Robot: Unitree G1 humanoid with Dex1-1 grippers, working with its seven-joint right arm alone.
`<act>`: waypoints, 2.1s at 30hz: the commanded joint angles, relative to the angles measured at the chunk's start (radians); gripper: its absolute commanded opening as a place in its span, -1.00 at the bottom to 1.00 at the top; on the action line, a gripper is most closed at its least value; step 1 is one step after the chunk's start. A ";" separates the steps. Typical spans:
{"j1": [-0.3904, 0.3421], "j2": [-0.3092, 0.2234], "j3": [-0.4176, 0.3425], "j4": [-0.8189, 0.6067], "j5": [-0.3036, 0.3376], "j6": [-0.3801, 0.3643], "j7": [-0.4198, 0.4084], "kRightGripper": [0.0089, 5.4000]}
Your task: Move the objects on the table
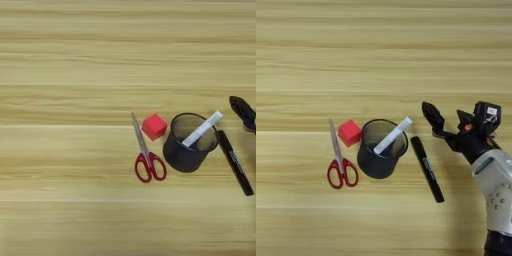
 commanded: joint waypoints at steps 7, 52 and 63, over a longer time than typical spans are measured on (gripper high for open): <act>0.053 0.007 -0.027 -0.264 0.127 0.017 -0.026 0.99; 0.138 0.038 0.139 -0.294 0.167 0.045 -0.030 0.99; 0.108 0.039 0.151 -0.281 0.167 0.054 -0.038 0.99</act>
